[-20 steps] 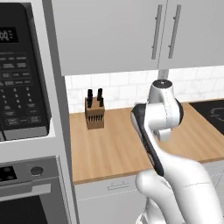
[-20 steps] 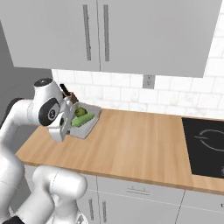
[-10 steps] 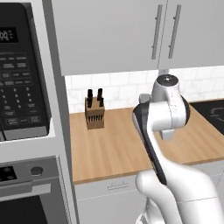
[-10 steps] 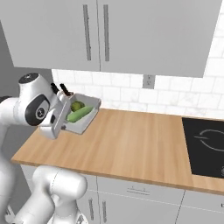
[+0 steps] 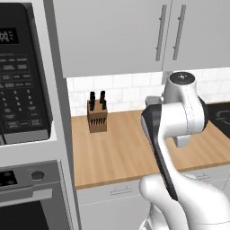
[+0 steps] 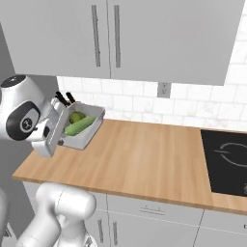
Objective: Take the meat container that has the chicken drumstick and place it on the second highest rack of the freezer. Then take the vegetable container that has the corn and lime and place it on the highest rack of the freezer.
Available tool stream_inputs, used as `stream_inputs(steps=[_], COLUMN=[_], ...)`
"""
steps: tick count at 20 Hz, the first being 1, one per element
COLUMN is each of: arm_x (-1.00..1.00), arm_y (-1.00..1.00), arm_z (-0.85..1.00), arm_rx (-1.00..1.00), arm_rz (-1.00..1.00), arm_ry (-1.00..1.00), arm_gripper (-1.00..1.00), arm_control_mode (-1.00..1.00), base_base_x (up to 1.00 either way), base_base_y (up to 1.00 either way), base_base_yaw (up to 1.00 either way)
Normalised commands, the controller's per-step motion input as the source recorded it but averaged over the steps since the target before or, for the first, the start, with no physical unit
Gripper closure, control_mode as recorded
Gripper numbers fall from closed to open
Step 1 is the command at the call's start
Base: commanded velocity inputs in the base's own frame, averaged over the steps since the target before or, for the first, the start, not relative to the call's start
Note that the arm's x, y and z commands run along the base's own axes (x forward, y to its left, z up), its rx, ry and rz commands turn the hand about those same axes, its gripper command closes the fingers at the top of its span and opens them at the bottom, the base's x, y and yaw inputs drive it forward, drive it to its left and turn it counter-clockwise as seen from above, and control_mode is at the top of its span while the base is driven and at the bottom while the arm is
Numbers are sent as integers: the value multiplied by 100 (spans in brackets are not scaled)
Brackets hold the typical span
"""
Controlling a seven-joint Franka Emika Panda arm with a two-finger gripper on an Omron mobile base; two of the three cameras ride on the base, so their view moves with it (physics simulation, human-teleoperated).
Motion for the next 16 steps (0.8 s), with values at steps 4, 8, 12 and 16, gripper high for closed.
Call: stream_inputs(steps=[4, 8, 12, 16], arm_x=[-40, -8, -3, -15], arm_y=[0, 7, 12, 8], arm_z=[0, 7, 0, 0], arm_rx=[0, 0, 0, 0], arm_rz=[4, 0, 0, 0], arm_ry=[-6, -1, 0, 0], arm_gripper=[100, 100, 100, 100], arm_control_mode=[-100, -100, -100, -100], base_base_x=[0, 0, 0, 0], base_base_y=[0, 0, 0, 0], base_base_yaw=[0, 0, 0, 0])
